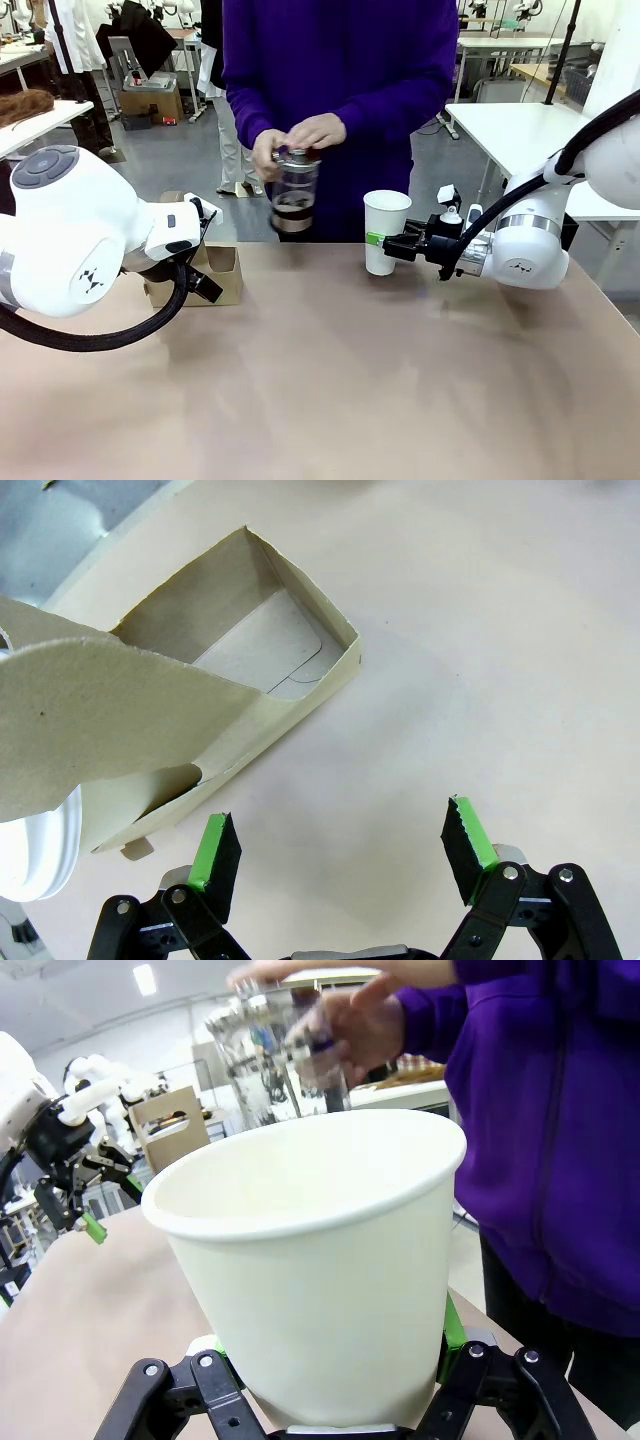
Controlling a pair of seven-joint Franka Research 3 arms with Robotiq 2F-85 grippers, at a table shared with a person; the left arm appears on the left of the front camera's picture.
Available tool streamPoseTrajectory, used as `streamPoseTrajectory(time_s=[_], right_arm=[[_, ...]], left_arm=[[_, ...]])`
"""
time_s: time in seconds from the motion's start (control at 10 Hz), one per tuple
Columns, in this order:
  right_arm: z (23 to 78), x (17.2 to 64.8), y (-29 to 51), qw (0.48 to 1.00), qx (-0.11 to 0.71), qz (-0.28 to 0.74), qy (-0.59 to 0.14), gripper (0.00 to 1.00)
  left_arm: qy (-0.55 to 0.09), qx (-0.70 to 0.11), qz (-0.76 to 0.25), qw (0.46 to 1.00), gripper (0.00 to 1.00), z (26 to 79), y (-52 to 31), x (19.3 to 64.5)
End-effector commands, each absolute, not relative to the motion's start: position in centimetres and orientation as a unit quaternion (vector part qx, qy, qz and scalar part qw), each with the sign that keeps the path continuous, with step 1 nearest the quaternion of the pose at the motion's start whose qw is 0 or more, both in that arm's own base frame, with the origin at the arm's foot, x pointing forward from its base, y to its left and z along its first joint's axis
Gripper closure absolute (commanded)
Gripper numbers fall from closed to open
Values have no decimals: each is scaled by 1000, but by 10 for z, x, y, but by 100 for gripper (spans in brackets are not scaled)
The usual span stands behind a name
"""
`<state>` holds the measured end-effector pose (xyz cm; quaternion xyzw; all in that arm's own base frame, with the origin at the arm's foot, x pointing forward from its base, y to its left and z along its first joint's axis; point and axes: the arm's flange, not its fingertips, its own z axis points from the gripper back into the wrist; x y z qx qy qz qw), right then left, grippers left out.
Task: Pour a drink into a cup and package it in a carrier.
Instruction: When a person places the Paper Cup Lid on the 600 ml Paper Cup , lift the 600 ml Paper Cup.
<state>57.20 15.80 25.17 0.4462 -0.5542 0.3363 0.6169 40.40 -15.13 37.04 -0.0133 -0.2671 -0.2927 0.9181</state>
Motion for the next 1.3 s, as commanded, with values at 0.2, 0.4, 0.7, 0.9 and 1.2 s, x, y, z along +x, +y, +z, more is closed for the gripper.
streamPoseTrajectory(time_s=[0.2,0.4,0.7,0.9,1.2], right_arm=[[256,571,160,614,448,333,-558,20],[256,571,160,614,448,333,-558,20],[256,571,160,614,448,333,-558,20],[256,571,160,614,448,333,-558,20],[256,571,160,614,448,333,-558,20]], left_arm=[[-267,-14,-293,918,0,371,-151,404],[-267,-14,-293,918,0,371,-151,404],[-267,-14,-293,918,0,371,-151,404],[-267,-14,-293,918,0,371,-151,404],[-267,-14,-293,918,0,371,-151,404]])
